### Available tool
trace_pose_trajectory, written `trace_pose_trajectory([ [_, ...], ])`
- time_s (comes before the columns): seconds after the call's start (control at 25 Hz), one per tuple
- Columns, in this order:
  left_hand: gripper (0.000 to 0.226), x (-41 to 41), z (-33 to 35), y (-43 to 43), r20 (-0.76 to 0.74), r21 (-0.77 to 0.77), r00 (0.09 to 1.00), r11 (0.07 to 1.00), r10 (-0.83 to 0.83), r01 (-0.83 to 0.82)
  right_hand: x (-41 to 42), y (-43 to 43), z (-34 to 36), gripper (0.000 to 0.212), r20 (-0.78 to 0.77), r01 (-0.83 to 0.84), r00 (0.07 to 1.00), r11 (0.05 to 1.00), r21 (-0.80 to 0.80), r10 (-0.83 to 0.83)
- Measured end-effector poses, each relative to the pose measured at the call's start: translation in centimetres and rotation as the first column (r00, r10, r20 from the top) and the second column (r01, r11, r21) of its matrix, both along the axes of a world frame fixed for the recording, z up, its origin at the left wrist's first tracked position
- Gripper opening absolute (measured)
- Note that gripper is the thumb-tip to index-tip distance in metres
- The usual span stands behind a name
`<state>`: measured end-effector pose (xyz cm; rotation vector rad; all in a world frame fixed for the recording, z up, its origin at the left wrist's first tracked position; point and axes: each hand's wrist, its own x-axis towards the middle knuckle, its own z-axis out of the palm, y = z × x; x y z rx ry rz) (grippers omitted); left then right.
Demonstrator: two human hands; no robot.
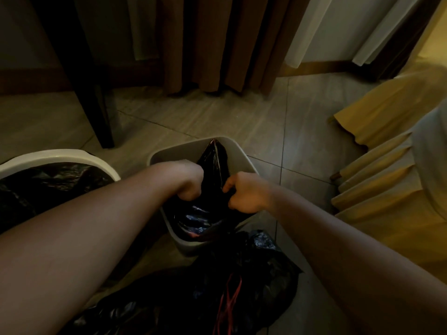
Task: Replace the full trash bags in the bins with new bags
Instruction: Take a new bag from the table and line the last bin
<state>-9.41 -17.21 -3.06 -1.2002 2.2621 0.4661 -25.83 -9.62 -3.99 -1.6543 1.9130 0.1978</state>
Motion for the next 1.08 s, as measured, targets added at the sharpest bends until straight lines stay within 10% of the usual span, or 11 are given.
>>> trace_pose_trajectory([
  [0.16,0.016,-0.3,-0.5,0.5,-0.147,-0.127,0.983,0.984,0.105,-0.125,0.4,1.1,0.3,0.006,-0.142,-0.070,0.989,0.972,-0.223,0.038],
  [0.36,0.039,-1.0,-1.7,2.7,-0.241,-0.212,0.930,0.919,0.279,-0.331,1.6,1.0,-1.2,0.014,-0.266,-0.188,0.960,0.903,-0.387,0.086],
  [0.6,0.063,0.4,-0.5,2.1,-0.343,-0.235,0.925,0.938,0.164,-0.253,-0.3,1.2,0.5,0.021,0.069,0.106,0.993,0.977,-0.185,-0.095],
  [0.76,0.052,2.3,0.8,2.3,-0.431,-0.030,0.859,0.947,0.276,-0.320,-1.6,2.7,1.8,0.043,0.219,0.345,0.935,0.855,-0.387,-0.278],
  [0.92,0.028,4.1,1.9,2.7,-0.457,-0.048,0.823,0.914,0.337,-0.402,-2.4,3.7,2.3,0.025,0.125,0.336,0.940,0.796,-0.503,-0.318],
  [1.08,0.063,5.1,2.8,3.4,-0.477,-0.048,0.810,0.910,0.342,-0.412,-2.8,4.9,2.8,0.019,-0.079,0.193,0.955,0.805,-0.562,-0.284],
])
